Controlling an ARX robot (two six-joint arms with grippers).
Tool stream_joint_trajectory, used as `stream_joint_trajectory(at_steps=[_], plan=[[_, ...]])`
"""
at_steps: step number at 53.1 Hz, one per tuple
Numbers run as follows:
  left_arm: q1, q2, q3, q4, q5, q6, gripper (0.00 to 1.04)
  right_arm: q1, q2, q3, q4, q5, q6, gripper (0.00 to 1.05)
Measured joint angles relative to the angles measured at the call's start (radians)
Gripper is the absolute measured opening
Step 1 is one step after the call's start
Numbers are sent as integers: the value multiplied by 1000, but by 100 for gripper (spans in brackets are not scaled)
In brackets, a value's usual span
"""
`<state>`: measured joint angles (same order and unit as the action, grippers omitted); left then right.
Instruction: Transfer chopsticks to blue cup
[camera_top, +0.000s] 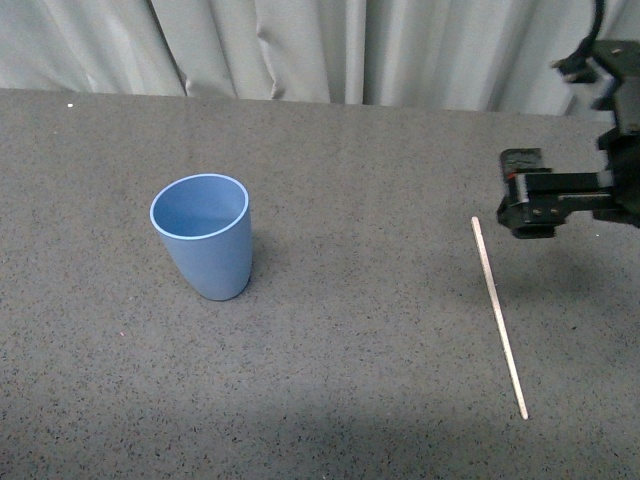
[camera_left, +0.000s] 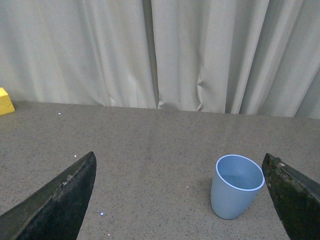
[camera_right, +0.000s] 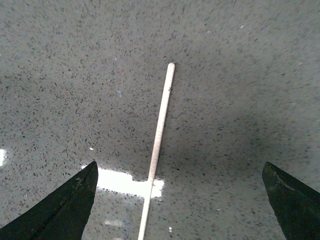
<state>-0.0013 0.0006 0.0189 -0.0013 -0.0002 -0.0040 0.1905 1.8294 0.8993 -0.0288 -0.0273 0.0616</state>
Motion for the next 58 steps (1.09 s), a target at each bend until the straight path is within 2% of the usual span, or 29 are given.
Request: stream_joint_trajectory(at_steps=[16,30,56,58], plan=[[0,0,0,0,0,0,98,66,241,200,-154,40,139,95],[0,0,0,0,0,0,98,75,338,267,-220,78,183,94],[0,0,0,0,0,0,98,71,372,287,-266,77,219,28],[0,0,0,0,0,0,98,71,372,287,-268,77,219,20]])
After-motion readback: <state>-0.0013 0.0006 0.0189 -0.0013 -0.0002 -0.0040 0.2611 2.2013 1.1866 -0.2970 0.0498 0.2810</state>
